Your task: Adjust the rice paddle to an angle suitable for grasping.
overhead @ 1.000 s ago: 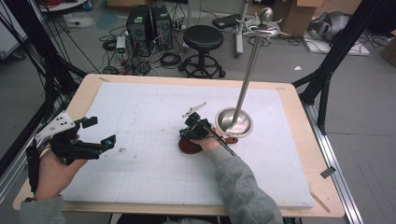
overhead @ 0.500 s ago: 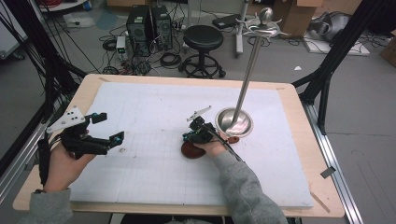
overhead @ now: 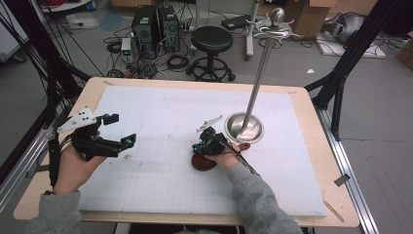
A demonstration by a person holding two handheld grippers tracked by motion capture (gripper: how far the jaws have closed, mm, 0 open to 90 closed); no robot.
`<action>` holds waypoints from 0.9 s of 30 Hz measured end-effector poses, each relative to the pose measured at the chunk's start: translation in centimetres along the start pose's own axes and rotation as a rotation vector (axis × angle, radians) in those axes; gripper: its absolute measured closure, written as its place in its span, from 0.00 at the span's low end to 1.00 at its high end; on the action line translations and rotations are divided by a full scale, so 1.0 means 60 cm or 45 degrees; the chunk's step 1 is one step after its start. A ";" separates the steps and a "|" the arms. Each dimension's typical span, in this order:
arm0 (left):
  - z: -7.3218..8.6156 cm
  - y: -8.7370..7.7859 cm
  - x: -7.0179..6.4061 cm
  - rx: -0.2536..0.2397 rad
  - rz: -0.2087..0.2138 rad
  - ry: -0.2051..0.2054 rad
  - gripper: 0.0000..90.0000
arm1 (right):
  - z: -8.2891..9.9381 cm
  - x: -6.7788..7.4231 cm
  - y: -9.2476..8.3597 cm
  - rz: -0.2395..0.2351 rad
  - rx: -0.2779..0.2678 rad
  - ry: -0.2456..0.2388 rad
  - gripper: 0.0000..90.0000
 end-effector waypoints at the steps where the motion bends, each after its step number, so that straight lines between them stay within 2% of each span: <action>1: -0.002 0.002 0.000 -0.005 0.004 -0.004 0.02 | 0.002 0.002 -0.001 -0.003 0.005 0.002 1.00; 7: -0.010 0.009 0.001 -0.017 0.022 -0.002 0.02 | 0.013 0.015 -0.009 0.000 0.006 -0.020 1.00; 14: -0.021 0.025 -0.001 -0.029 0.051 0.005 0.02 | 0.027 0.022 -0.021 -0.038 0.015 -0.011 1.00; 19: -0.026 0.038 -0.003 -0.028 0.068 0.016 0.02 | 0.037 0.031 -0.031 -0.021 0.033 -0.041 1.00; 22: -0.029 0.044 -0.004 -0.026 0.079 0.018 0.02 | 0.045 0.032 -0.038 -0.026 0.032 -0.020 1.00; 27: -0.032 0.052 -0.002 -0.028 0.089 0.013 0.02 | 0.056 0.033 -0.047 -0.032 0.033 -0.021 1.00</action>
Point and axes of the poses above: each handheld gripper's, and its own axes: y roughly forward along the jaws, z roughly out of its underside, x roughly to its left, the point moved 2 cm from there along y, roughly forward along the jaws
